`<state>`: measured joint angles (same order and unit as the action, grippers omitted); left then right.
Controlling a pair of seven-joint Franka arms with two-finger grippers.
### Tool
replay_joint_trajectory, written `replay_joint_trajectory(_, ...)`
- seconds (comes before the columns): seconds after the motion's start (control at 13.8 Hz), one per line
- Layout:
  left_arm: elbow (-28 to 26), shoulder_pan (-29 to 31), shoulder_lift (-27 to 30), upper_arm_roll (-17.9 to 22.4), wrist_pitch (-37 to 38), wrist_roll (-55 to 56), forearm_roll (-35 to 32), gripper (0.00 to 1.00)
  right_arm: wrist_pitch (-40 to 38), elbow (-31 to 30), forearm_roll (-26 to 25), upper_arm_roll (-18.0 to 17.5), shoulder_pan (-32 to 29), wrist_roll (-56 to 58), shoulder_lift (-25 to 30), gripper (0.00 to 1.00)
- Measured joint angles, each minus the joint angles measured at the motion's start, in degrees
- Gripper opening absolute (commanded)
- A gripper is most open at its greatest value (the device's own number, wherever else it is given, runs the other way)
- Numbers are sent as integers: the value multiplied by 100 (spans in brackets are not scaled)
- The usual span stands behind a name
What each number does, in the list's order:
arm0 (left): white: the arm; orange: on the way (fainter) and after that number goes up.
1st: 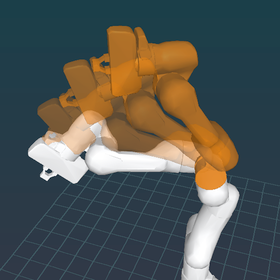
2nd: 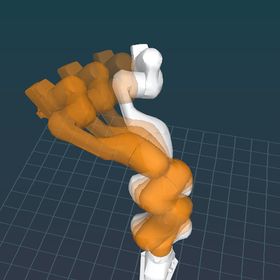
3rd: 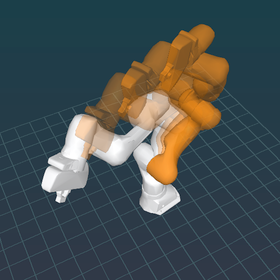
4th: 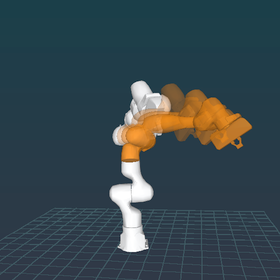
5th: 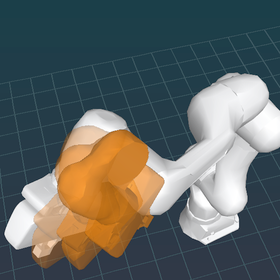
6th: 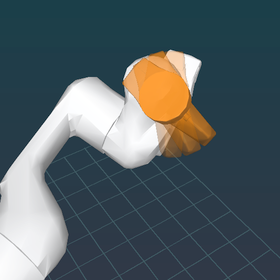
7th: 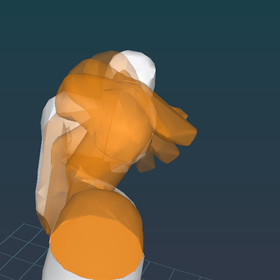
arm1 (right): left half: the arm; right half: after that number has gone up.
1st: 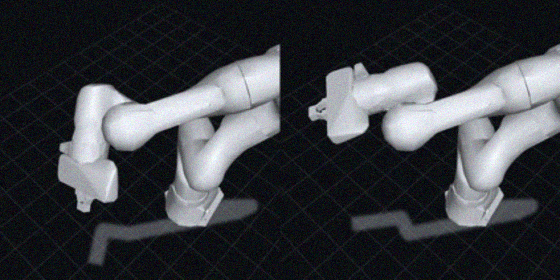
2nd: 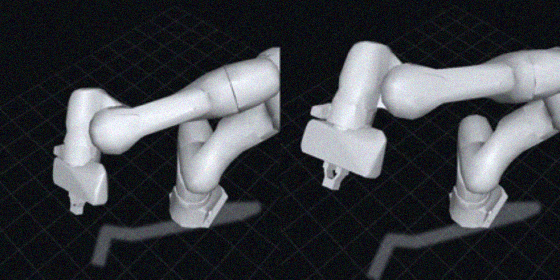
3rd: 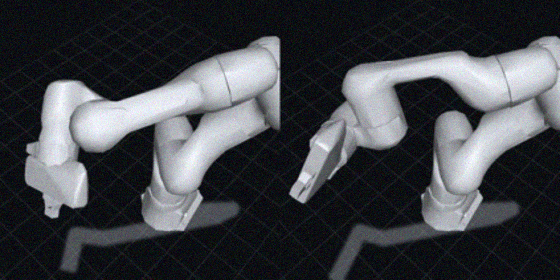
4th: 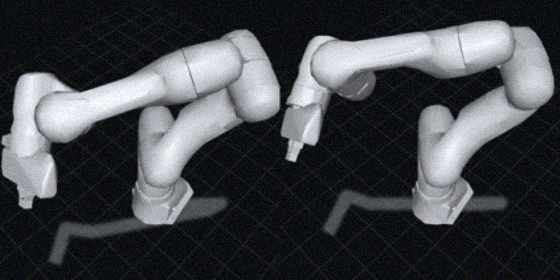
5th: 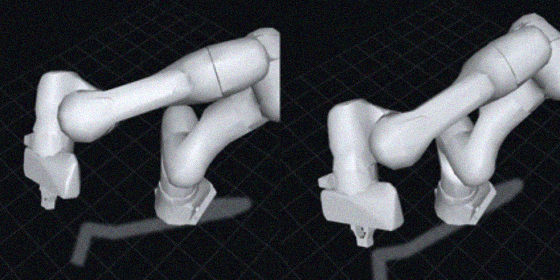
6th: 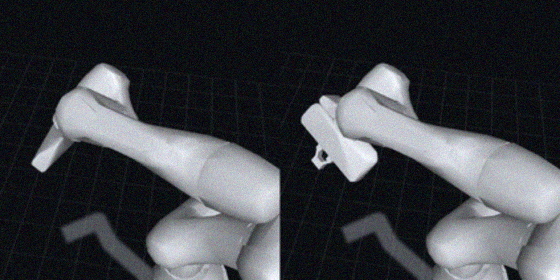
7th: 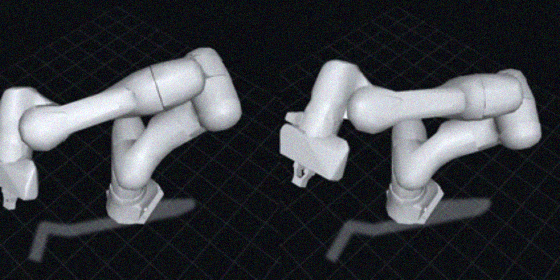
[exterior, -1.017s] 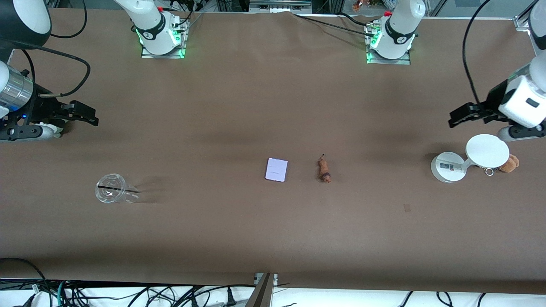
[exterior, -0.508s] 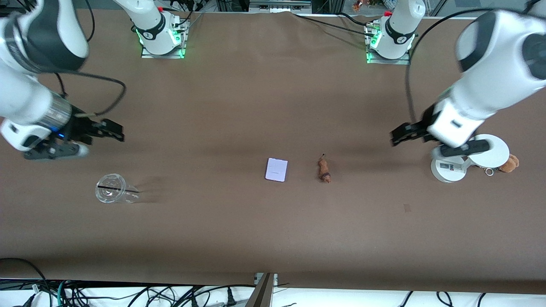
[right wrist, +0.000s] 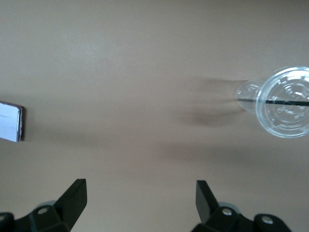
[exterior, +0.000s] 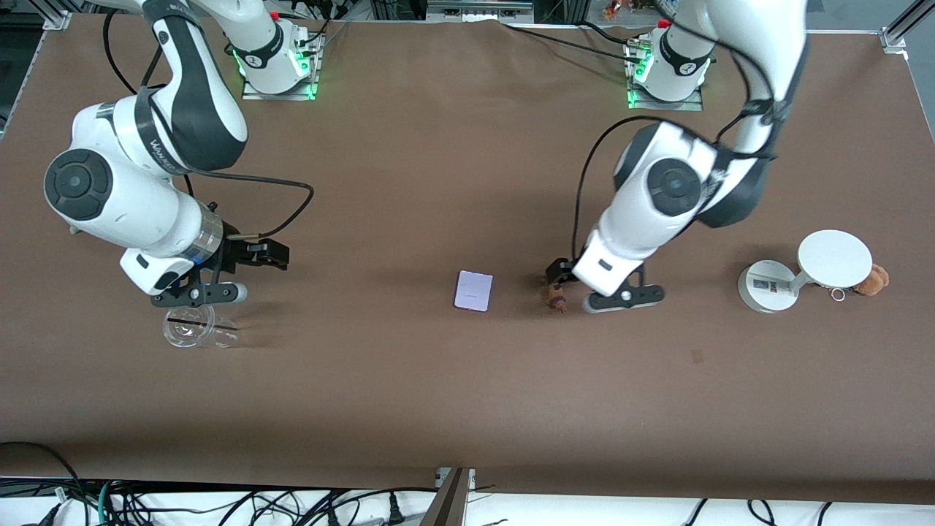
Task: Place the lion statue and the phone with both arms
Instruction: 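Grasp the lion statue with the left gripper while the right gripper nears the glass, then carry the lion toward the white lamp while the right gripper moves to the phone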
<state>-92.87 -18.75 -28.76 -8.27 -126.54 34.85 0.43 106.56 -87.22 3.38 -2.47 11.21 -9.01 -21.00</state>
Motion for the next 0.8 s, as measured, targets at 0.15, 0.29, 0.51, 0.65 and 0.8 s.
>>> replay_joint_trajectory(0.15, -4, -101, -333, 1, -322, 92, -298, 100, -29, 77, -1, 29, -22, 3, 1, 100)
replay_joint_trajectory(0.29, -3, -175, -657, 1, -565, 148, -415, 100, -46, 104, -3, 30, -25, 3, 1, 100)
replay_joint_trajectory(0.51, -5, -194, -958, 5, -686, 206, -731, 100, -104, 112, -5, 51, -54, 20, 1, 100)
replay_joint_trajectory(0.65, -24, -198, -1168, 5, -905, 358, -807, 100, -164, 113, -5, 59, -65, 29, 2, 100)
replay_joint_trajectory(0.8, -43, -242, -1295, 3, -1010, 540, -823, 77, -199, 113, -5, 60, -64, 29, 2, 100)
